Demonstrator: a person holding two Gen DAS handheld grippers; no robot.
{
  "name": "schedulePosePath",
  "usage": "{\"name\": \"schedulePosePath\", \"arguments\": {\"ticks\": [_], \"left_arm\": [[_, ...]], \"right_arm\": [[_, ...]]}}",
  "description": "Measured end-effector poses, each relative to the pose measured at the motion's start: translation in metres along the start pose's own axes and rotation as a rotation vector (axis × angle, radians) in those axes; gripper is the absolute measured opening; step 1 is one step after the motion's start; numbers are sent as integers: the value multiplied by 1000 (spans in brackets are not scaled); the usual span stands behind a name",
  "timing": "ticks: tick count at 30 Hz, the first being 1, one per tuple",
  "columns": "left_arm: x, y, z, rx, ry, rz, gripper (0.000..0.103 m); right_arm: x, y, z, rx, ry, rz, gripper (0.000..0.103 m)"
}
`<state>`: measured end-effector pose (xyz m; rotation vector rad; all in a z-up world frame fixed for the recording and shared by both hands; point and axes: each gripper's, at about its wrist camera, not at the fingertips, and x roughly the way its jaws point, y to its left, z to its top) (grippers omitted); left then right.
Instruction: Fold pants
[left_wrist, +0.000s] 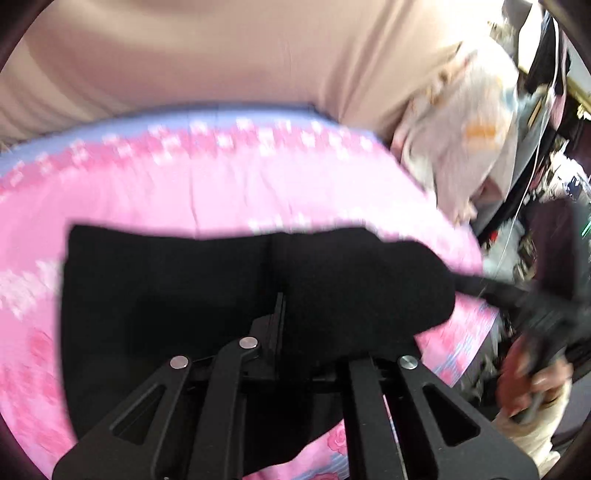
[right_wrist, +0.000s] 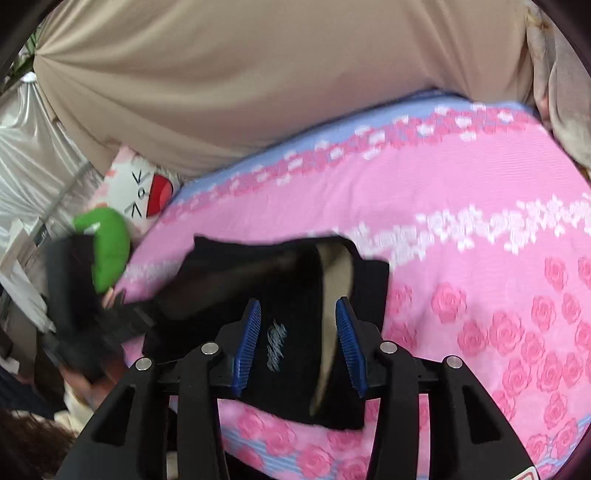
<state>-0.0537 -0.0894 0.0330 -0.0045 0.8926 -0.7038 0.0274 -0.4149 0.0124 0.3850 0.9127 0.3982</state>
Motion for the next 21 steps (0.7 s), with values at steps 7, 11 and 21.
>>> {"name": "schedulePosePath", "arguments": {"ticks": [7,11,21], "left_arm": [[-22,9,23,-22,-52,5,7],[-28,6,26,-13,-46,13,7],[0,-44,7,116,39,-44,45]], "right_arm": [[68,3,4,-68,127,-30,53],[87,6,9,-73,133,9,5],[51,-26,3,-3,59,-68,9]]}}
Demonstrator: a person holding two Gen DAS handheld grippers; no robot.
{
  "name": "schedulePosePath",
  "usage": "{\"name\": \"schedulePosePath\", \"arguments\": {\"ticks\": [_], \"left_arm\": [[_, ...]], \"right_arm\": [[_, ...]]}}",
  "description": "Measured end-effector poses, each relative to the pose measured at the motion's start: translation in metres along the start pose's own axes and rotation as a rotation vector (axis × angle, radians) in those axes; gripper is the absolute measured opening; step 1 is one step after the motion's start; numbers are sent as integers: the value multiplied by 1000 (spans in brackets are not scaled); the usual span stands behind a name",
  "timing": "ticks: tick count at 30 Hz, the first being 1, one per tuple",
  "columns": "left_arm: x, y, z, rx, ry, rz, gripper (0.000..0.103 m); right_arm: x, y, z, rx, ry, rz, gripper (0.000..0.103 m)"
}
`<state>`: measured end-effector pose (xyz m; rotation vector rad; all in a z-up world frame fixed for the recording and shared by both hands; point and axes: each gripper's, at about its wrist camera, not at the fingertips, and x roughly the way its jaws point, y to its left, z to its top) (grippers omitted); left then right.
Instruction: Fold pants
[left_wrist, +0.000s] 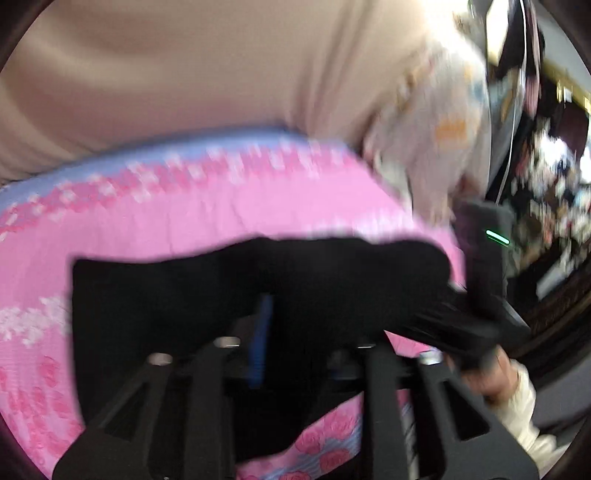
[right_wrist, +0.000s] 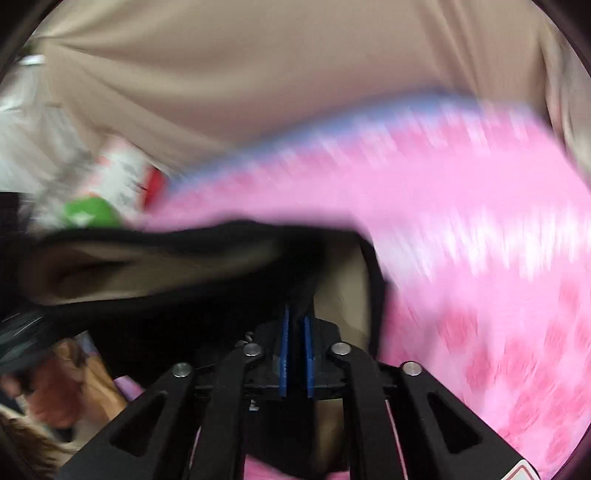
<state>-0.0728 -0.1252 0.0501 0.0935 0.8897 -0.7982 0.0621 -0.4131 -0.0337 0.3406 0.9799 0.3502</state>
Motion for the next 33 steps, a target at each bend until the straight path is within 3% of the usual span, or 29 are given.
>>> {"name": "schedulePosePath", "arguments": {"ticks": [1,2,3,4,5,6,9,11,12,13,15,18,20,21,22,23,24,27,30,33], "left_arm": [[20,-1,-11,-6,67,2,46],[26,0,-17,-14,97,-9,47],[28,3,-24,-26,121,-30,51],[22,9,-29,-42,120,-50,55],[12,15,-33,-56,103,-46,70],[2,20,-34,-66,82,-36,83],[-43,47,-39,-111,-27,42,90],[-68,73,-42,-165,-79,135,93],[-75,87,-44,-190,-96,187,95],[-77,96,-45,-205,-101,226,95],[-69,123,-53,-253,-71,296,95],[-42,153,-65,-316,15,271,95],[-19,163,-75,-347,70,253,94],[-12,165,-79,-349,77,240,87],[-4,170,-84,-371,88,197,79],[-4,174,-85,-392,80,138,60],[-7,179,-87,-420,73,63,45],[-23,193,-81,-451,70,-29,31],[-38,203,-75,-448,61,-21,30],[-52,208,-71,-403,56,120,30]], "right_arm": [[15,-17,-9,70,33,29,9],[7,-32,-16,171,-17,126,9],[-3,-35,-19,197,-18,136,15],[-17,-34,-20,196,-41,110,30],[-38,-31,-23,179,-105,54,44],[-56,-29,-25,157,-158,15,65],[-78,-23,-20,150,-181,57,67],[-80,-15,-14,151,-169,124,77],[-77,-10,-10,141,-158,125,87],[-72,-5,-8,126,-146,112,88],[-44,6,-2,101,-85,51,88],[-3,8,3,71,13,-67,87],[15,18,1,18,26,-114,65],[20,24,1,5,32,-156,61],[19,33,0,-20,15,-191,50],[17,37,-2,-42,6,-205,42],[14,45,-1,-55,-2,-198,25],[-3,75,12,-78,-38,-99,25],[-14,130,32,-168,-68,41,24],[-19,174,46,-243,-94,150,24]]}}
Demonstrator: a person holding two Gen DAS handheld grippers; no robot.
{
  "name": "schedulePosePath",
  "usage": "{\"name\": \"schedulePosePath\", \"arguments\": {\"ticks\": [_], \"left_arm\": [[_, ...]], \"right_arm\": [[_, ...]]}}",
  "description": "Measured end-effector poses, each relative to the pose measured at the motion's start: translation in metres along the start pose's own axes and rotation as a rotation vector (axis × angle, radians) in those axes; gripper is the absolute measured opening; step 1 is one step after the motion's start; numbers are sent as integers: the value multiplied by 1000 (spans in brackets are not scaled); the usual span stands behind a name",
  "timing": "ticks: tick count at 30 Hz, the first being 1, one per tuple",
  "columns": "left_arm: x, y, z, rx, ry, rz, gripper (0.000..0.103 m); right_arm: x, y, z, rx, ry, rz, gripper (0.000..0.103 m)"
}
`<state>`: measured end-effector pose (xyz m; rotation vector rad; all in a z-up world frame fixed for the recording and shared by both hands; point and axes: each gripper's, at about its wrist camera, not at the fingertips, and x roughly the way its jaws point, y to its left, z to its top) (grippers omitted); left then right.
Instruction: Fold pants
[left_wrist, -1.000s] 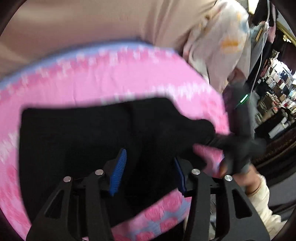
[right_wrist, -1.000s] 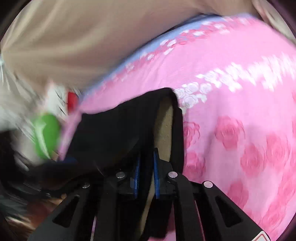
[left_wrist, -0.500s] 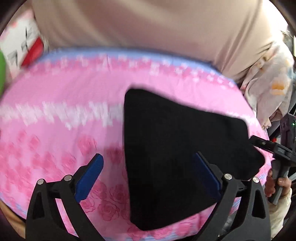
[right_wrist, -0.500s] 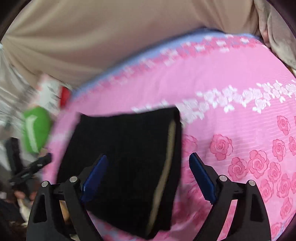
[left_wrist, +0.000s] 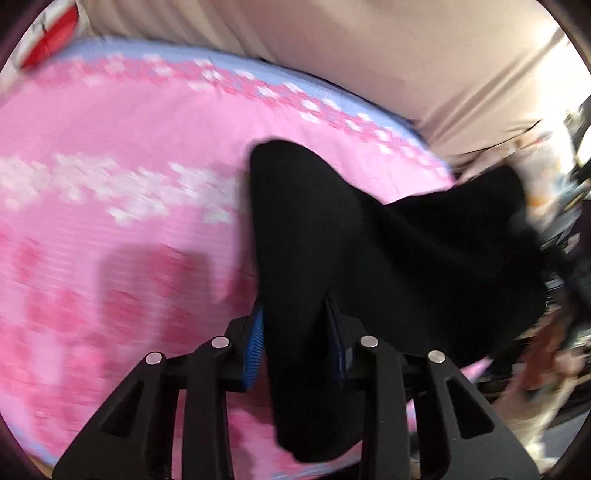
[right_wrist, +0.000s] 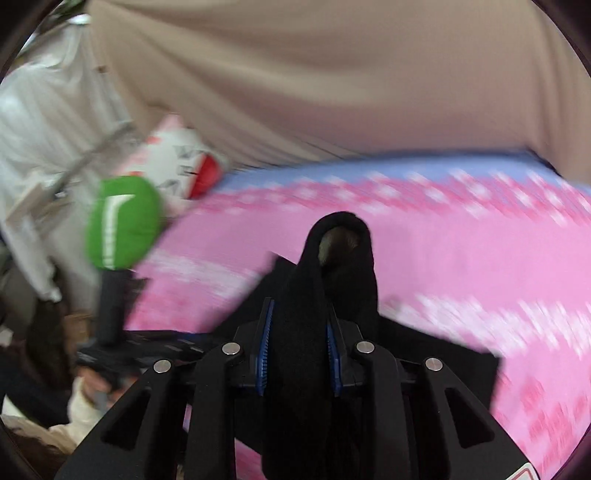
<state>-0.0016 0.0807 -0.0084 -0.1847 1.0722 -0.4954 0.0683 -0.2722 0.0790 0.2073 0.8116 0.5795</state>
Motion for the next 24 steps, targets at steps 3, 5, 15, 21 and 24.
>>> {"name": "schedulePosePath", "arguments": {"ticks": [3,5,15,21,24], "left_arm": [[-28,-2,1,61,-122,256,33],[-51,-4,-1,54,-172,220,44],[-8,-74,-11,150,-154,224,55],[32,-96,-29,213,-128,364,67],[40,-90,-38,240,-123,446,79]], "right_arm": [[-13,0,9,-16,-56,-20,23],[-25,-28,-4,41,-76,-90,23],[-50,-135,-115,343,-54,-304,42],[-19,-72,-60,68,-1,-191,18],[32,-97,-50,62,108,-250,8]]}}
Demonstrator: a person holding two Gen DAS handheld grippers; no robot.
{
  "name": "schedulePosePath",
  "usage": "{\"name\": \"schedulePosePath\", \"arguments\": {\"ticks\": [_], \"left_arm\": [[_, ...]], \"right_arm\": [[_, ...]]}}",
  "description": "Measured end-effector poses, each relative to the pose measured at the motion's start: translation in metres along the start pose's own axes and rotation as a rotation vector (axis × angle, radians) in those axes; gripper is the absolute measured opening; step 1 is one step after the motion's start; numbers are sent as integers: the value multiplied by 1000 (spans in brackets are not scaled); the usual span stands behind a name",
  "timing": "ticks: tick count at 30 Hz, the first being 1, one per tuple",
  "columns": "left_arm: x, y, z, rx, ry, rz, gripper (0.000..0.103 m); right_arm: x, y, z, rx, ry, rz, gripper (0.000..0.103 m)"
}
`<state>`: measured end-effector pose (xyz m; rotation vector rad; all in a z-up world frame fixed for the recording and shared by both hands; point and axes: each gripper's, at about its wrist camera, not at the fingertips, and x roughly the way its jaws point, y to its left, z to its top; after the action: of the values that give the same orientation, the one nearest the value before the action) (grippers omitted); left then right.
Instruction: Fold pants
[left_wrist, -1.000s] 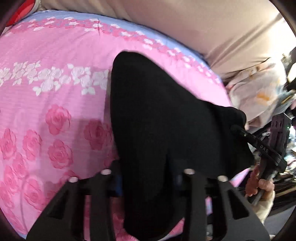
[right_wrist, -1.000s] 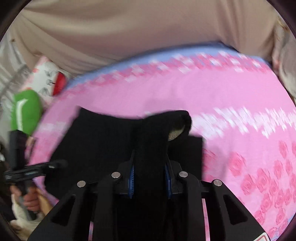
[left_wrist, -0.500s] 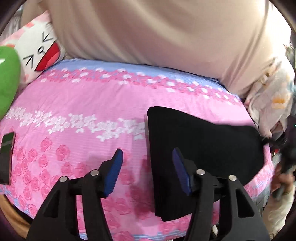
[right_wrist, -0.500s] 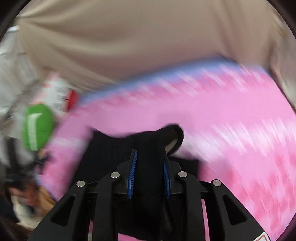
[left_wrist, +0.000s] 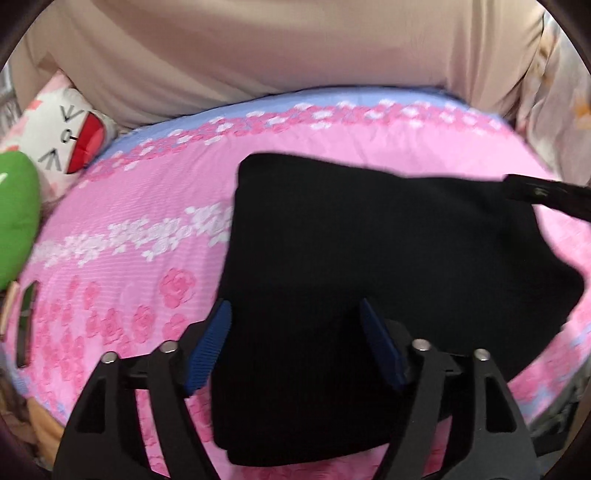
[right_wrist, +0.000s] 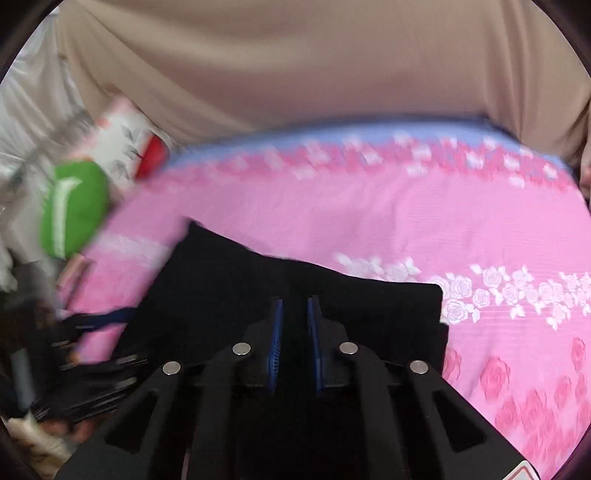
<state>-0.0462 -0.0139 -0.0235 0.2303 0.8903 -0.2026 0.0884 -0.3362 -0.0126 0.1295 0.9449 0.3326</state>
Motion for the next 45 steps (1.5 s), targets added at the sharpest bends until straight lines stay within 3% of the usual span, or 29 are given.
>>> {"name": "schedulePosePath", "arguments": {"ticks": [1,3,4,6,7,10,13,14,18,20,23,25,28,32,35,37,39,41,45], "left_arm": [[2,3,-3,1,-5,14,82],[4,14,-7,-33,-1,-4,84],[4,18,-7,-47,8,-18,84],[3,22,-6,-61,6,-32,84],[2,22,-6,-62,6,-37,84],[0,19,-5,-59,-2,-43,83],[-6,21,-6,-59,-7,-47,83],[-9,24,-7,-63,-9,-52,83],[-19,41,-10,-88,-40,-30,85],[-17,51,-10,-110,-36,-20,85],[-15,62,-13,-127,-19,3,85],[-19,69,-17,-138,-20,14,85],[-27,81,-23,-166,-33,19,89],[-30,89,-25,-189,-34,8,89],[-33,88,-24,-177,-37,-4,89],[-36,88,-25,-174,-46,-13,89],[-37,89,-26,-176,-45,-15,90],[-36,88,-26,-177,-38,-21,90],[-34,78,-23,-152,-37,-27,90]], "right_arm": [[22,-17,0,19,42,-86,0],[24,-44,1,176,51,10,0],[14,-40,3,194,35,9,1],[-17,-9,10,107,-68,-27,12],[-22,6,15,73,-81,-14,12],[14,40,30,-22,-4,41,12],[86,37,36,-16,170,-104,8],[83,40,38,1,148,-100,11],[49,82,42,-39,56,89,15],[64,110,41,-108,80,95,21],[126,136,37,-174,216,48,25],[117,145,45,-172,187,29,27],[90,171,58,-219,100,95,27],[155,191,53,-274,170,21,29],[142,202,61,-261,152,26,36],[116,200,58,-251,104,74,33],[80,183,45,-238,35,56,33],[49,142,23,-155,6,25,33],[-12,32,-40,48,-45,-156,34]]}}
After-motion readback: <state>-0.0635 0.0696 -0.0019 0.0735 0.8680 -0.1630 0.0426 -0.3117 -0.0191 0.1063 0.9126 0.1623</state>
